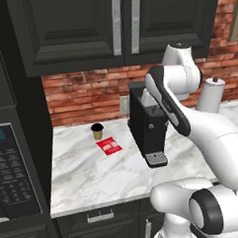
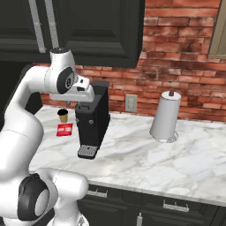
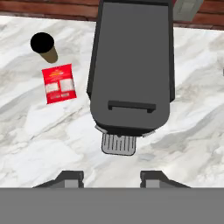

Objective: Pick the pan from the cabinet and place it on the stove. Then turn on the stove burner for the pan.

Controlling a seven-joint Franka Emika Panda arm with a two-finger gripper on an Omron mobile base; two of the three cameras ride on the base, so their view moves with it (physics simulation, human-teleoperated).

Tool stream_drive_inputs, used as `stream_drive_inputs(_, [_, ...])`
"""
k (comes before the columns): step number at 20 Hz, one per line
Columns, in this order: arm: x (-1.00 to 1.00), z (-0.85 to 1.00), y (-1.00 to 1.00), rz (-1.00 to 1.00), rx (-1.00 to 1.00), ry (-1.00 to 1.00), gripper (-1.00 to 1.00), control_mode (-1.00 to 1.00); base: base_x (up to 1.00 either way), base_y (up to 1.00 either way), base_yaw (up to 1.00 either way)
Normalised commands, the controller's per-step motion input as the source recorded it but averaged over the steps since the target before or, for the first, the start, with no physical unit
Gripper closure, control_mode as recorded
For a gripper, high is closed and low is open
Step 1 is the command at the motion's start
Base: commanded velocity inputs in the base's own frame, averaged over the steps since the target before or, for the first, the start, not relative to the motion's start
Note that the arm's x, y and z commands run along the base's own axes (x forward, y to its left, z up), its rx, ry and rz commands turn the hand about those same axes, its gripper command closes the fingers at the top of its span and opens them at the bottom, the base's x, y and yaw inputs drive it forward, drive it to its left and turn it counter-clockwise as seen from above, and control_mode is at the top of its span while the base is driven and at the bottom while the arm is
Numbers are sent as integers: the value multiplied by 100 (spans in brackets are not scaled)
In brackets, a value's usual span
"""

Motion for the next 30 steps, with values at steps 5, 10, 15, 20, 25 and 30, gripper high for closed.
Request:
stream_drive_inputs(5, [-5, 0, 2, 0, -1, -1, -100, -100, 0, 0, 0])
stream_drive_inputs(10, [-31, 1, -3, -1, -3, -28, -100, -100, 0, 0, 0])
stream_drive_inputs(15, [-12, 39, 5, 0, 0, -31, -100, -100, 0, 0, 0])
stream_drive_inputs(20, [-9, 58, 13, 0, 11, -33, -100, -100, 0, 0, 0])
stream_drive_inputs(25, [-3, 50, 31, 0, 12, -31, -100, -100, 0, 0, 0])
stream_drive_inputs(30, [0, 51, 29, 1, 6, -33, -100, -100, 0, 0, 0])
